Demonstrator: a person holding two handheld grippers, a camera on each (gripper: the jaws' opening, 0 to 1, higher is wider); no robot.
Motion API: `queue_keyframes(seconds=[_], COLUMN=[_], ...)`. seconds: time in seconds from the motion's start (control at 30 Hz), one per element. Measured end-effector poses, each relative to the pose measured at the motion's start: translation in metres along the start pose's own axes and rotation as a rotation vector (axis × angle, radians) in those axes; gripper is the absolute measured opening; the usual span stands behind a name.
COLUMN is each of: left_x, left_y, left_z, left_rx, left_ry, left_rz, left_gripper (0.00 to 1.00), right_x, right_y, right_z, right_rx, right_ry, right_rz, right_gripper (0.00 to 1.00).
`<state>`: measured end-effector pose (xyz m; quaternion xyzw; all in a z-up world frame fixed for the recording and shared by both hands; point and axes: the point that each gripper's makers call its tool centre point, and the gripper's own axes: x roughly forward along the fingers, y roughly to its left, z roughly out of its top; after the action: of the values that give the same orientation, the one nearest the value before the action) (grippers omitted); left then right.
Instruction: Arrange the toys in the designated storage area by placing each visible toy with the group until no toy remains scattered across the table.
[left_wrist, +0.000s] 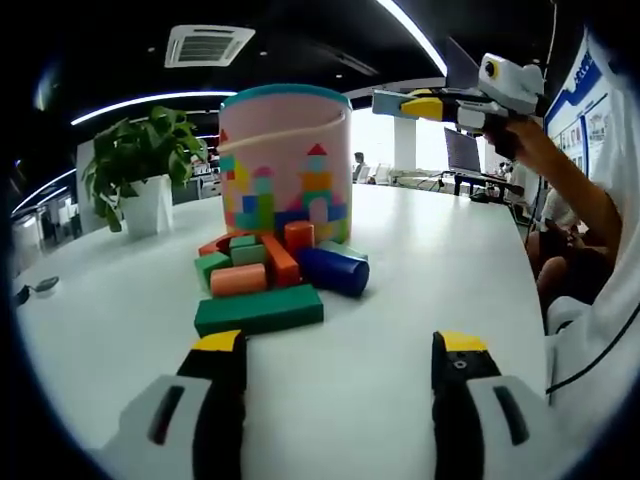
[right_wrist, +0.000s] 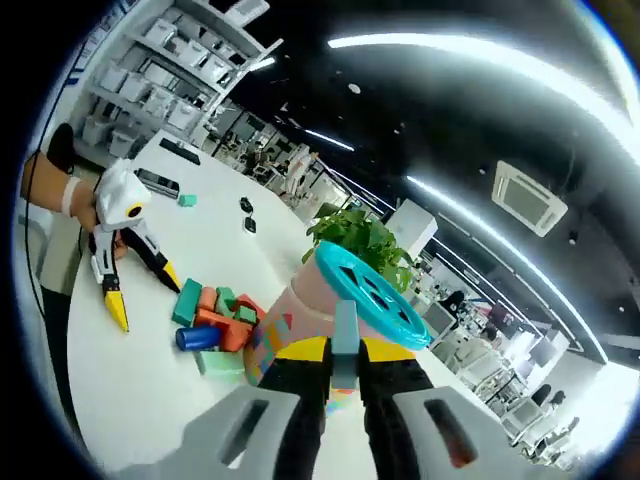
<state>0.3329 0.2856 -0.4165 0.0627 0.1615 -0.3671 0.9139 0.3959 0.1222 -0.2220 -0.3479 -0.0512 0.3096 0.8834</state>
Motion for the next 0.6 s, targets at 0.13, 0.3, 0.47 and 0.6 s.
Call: queue_keyframes(seconds=[0.13,0.3,0.47,0.6], left_x=[0.0,0.0,0.0,0.0], left_y=[0.0,0.001,0.002,0.002], left_z=[0.0,0.0,0.0,0.0], left_rx=[0.001,0.001,0.003,0.003], left_ry=[-0.001,-0.002,-0.002,-0.003], left_rz=[0.002,0.007,0.007,0.009], left_gripper=[0.78,0.78,0.78,0.78], right_x=[0.006,0.013,0.023,0.032], right_y=[-0.028,-0.055,-0.067,-0.077], right_z=[-0.001,0.0,0.001,0.003], right_rx=[-0.098,-0.226,-0.373,-0.455], right_ry=[0.021,0.05,0.087,0.098], right_rz=[-0.01,-0.006,0.05,0.087], right_gripper=[0.1,0.1,0.1,0.1])
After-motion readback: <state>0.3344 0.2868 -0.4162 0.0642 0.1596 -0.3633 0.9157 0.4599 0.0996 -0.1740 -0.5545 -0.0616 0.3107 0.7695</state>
